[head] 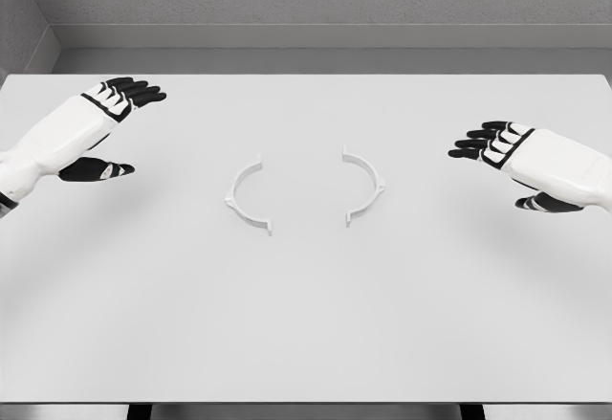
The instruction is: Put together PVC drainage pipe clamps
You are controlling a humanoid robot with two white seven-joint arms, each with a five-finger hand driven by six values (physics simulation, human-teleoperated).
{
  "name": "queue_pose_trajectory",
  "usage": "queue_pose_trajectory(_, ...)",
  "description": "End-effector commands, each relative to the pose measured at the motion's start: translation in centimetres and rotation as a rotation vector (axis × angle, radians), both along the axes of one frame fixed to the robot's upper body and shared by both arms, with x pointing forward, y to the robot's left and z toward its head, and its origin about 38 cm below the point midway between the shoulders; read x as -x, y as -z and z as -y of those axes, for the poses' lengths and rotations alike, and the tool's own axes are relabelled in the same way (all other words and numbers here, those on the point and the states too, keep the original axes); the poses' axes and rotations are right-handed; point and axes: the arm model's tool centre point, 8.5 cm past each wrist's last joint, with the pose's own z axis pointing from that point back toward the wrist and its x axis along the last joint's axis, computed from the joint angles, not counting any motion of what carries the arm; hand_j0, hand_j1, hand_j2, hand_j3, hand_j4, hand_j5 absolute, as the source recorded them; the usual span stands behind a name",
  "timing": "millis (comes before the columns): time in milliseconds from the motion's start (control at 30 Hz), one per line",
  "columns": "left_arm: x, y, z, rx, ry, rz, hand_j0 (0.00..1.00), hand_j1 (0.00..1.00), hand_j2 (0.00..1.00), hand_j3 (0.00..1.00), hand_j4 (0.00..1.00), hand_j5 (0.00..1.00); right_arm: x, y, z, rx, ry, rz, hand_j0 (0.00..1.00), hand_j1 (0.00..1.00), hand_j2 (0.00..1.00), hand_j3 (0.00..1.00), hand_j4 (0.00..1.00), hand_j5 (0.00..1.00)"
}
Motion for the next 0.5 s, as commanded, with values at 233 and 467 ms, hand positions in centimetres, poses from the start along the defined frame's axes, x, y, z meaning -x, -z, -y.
queue_pose_trajectory(233, 0.0, -0.1, -0.1, 0.008, -0.001, 0.000, 1.00, 1.00, 1.00, 1.00, 1.00, 1.00, -1.0, 0.7, 1.9, -0.006, 0.070, -0.016, 1.00, 1.00, 1.00, 1.00, 1.00, 1.00)
queue_pose_trajectory(467, 0.0, 0.0, 0.0, 0.008, 0.000, -0.002, 1.00, 1.00, 1.00, 1.00, 1.00, 1.00, -6.3, 5.2, -3.8, 0.043, -0.004, -0.092, 1.00, 1.00, 1.00, 1.00, 1.00, 1.00)
